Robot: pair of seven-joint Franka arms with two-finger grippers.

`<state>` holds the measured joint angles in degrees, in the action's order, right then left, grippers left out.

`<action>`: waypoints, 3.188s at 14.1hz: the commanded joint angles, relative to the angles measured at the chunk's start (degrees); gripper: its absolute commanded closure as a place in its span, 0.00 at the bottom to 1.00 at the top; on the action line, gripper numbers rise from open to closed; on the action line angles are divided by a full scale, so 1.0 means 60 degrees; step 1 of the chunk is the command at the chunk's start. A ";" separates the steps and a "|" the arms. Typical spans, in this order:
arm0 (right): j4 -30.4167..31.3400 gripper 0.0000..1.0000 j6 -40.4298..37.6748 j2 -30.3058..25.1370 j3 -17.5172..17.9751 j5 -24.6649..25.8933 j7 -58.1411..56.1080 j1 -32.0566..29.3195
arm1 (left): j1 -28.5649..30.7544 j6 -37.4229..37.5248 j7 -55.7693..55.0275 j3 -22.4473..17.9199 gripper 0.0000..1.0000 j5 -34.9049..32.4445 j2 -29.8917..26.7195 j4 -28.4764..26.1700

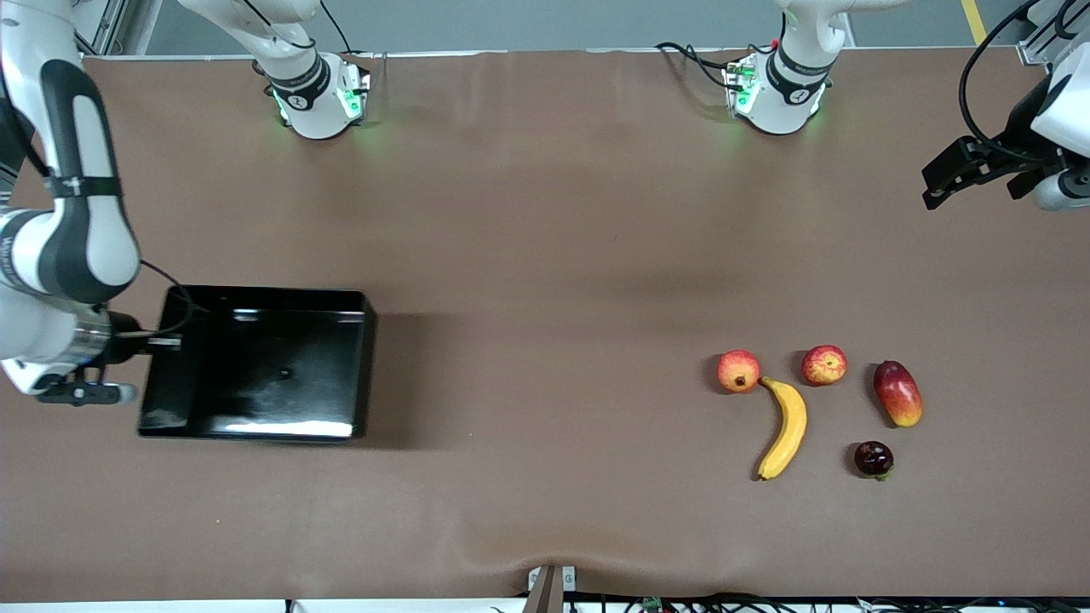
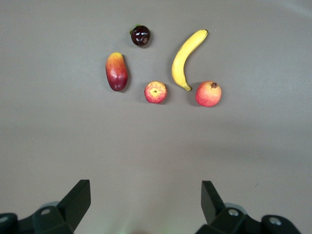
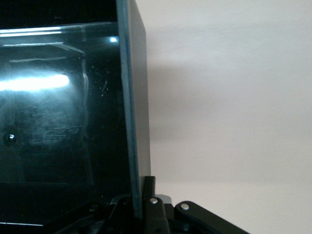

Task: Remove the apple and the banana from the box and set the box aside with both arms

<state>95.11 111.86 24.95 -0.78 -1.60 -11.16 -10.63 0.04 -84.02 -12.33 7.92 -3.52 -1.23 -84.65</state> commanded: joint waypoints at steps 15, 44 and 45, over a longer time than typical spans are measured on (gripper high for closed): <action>0.0027 0.00 0.1250 0.1818 0.0320 -0.0320 -0.2446 -0.2608 | -0.0138 0.0101 0.0210 -0.0075 0.00 0.0497 -0.0293 -0.0453; 0.0729 0.00 -0.2821 -0.5359 0.0379 0.0046 0.2271 0.1304 | -0.0094 -0.0016 0.0122 -0.0104 0.00 0.0602 0.0014 -0.0292; 0.0759 0.00 -0.2866 -0.5432 0.0365 0.0047 0.2241 0.1304 | -0.0109 -0.0016 0.0093 -0.0104 0.00 0.0573 0.0014 -0.0277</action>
<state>97.45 95.00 -4.88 1.74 -2.15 2.04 -3.26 -0.62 -83.68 -12.34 7.45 -0.38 -0.95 -86.44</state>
